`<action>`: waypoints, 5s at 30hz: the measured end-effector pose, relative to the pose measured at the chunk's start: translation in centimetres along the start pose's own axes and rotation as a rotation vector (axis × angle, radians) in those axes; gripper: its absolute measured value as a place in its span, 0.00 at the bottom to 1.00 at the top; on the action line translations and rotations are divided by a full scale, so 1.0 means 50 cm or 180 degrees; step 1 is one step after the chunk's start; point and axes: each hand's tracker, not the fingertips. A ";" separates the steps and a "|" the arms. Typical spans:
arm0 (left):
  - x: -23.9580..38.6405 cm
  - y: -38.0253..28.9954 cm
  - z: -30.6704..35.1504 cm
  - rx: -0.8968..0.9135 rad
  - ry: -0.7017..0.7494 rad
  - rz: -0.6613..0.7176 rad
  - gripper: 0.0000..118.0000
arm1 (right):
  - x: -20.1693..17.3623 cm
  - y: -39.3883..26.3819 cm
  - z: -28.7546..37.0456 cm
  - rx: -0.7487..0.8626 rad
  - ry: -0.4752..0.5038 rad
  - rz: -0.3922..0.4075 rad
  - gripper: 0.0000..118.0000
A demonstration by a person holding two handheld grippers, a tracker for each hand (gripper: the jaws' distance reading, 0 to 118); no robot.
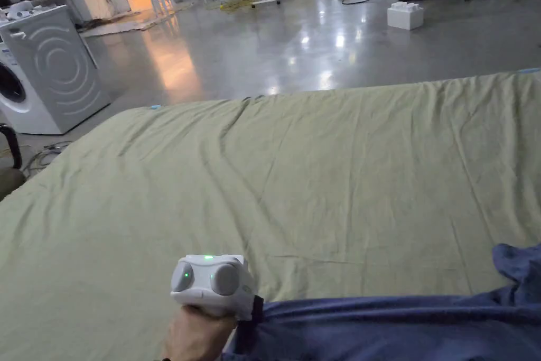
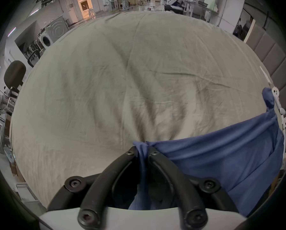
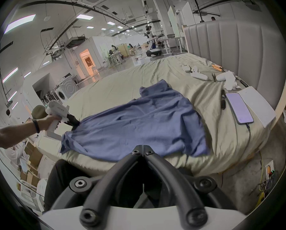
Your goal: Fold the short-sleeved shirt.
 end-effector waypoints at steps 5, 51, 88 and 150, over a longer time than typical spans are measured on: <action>0.012 0.029 -0.025 -0.0268 0.0064 -0.0410 0.08 | 0.021 0.136 -0.098 0.0070 -0.0164 0.0575 0.80; -0.111 -0.254 0.319 0.1609 -0.0688 -0.0642 0.05 | 0.231 0.268 -0.144 -0.0354 0.0092 0.0067 0.02; 0.056 -0.550 0.598 0.3033 -0.0291 -0.0807 0.57 | -0.089 0.090 0.118 0.1057 -0.0244 0.0794 0.24; -0.253 -0.348 0.133 0.1237 -0.1869 0.2219 0.11 | -0.092 -0.031 0.071 0.0107 0.0441 0.0105 0.00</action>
